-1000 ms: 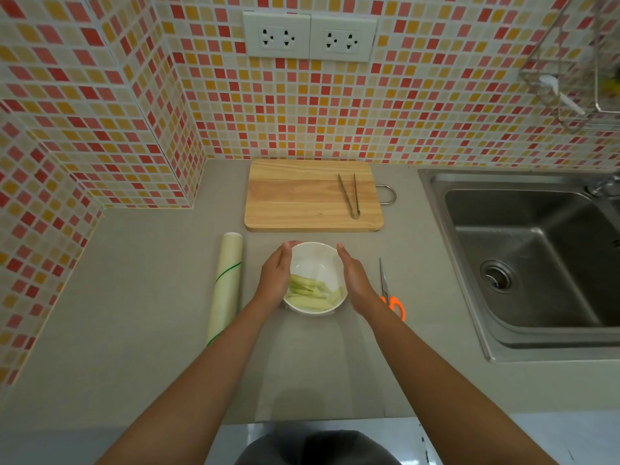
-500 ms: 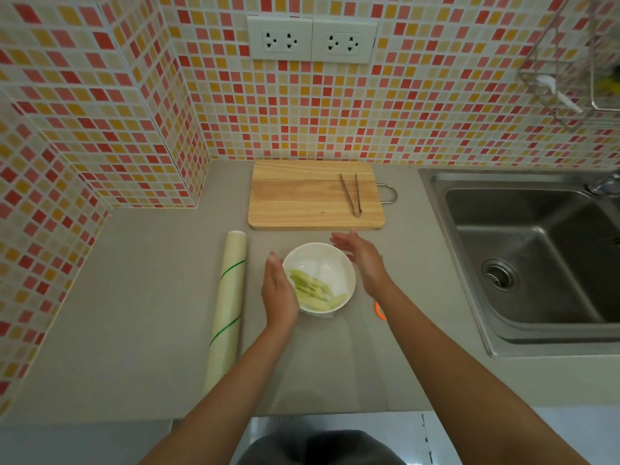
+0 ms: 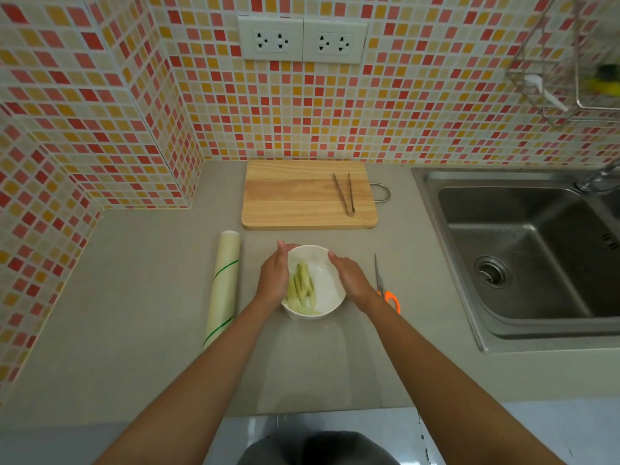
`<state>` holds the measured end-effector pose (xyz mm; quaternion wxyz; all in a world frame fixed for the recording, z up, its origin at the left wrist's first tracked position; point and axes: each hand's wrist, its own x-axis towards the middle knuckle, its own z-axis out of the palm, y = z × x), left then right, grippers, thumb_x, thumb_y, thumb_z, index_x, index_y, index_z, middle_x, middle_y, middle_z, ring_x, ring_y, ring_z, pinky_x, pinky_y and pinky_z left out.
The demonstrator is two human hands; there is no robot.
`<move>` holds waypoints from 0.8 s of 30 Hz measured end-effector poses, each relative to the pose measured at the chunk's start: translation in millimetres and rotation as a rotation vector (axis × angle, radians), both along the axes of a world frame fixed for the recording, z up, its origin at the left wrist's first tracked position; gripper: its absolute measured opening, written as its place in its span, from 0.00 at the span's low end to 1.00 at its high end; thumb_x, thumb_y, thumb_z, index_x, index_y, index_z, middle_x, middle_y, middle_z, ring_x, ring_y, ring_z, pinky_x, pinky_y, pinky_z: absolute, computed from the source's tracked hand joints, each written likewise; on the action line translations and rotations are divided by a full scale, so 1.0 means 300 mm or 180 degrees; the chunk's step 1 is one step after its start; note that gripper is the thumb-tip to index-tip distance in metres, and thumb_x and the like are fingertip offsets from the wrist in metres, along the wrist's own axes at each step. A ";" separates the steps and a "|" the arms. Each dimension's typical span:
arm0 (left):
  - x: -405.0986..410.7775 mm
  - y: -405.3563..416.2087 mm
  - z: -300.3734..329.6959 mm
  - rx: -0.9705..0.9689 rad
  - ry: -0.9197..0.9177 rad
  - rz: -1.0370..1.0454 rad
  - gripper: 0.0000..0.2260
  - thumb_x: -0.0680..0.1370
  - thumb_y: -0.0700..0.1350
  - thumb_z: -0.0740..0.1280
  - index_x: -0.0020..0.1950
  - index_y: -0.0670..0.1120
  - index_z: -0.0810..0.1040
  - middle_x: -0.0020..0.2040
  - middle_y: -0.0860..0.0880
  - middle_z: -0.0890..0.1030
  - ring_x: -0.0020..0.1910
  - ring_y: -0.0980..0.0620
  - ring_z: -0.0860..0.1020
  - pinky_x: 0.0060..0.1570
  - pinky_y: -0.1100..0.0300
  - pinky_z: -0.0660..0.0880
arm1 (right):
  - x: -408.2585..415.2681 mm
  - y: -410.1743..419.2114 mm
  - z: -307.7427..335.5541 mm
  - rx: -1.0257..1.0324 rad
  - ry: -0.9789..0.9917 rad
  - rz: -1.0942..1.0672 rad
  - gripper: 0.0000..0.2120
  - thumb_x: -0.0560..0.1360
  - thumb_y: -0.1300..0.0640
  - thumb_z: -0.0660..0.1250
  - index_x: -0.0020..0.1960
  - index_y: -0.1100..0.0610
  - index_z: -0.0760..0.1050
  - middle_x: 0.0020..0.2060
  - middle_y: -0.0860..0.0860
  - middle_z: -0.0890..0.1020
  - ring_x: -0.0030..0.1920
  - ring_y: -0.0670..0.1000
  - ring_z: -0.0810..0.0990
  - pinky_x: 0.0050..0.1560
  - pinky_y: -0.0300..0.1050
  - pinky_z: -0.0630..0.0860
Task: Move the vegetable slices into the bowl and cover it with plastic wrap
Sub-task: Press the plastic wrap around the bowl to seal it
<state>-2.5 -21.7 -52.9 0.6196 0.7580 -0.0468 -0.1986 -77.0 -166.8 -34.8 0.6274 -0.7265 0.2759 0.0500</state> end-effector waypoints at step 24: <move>-0.148 -0.036 -0.017 -0.0722 0.1080 0.1216 0.21 0.83 0.56 0.48 0.58 0.49 0.78 0.56 0.47 0.80 0.54 0.50 0.79 0.49 0.61 0.73 | -0.023 -0.013 -0.081 0.0743 -0.0060 -0.0969 0.20 0.82 0.46 0.51 0.49 0.53 0.78 0.42 0.48 0.82 0.44 0.47 0.80 0.42 0.40 0.75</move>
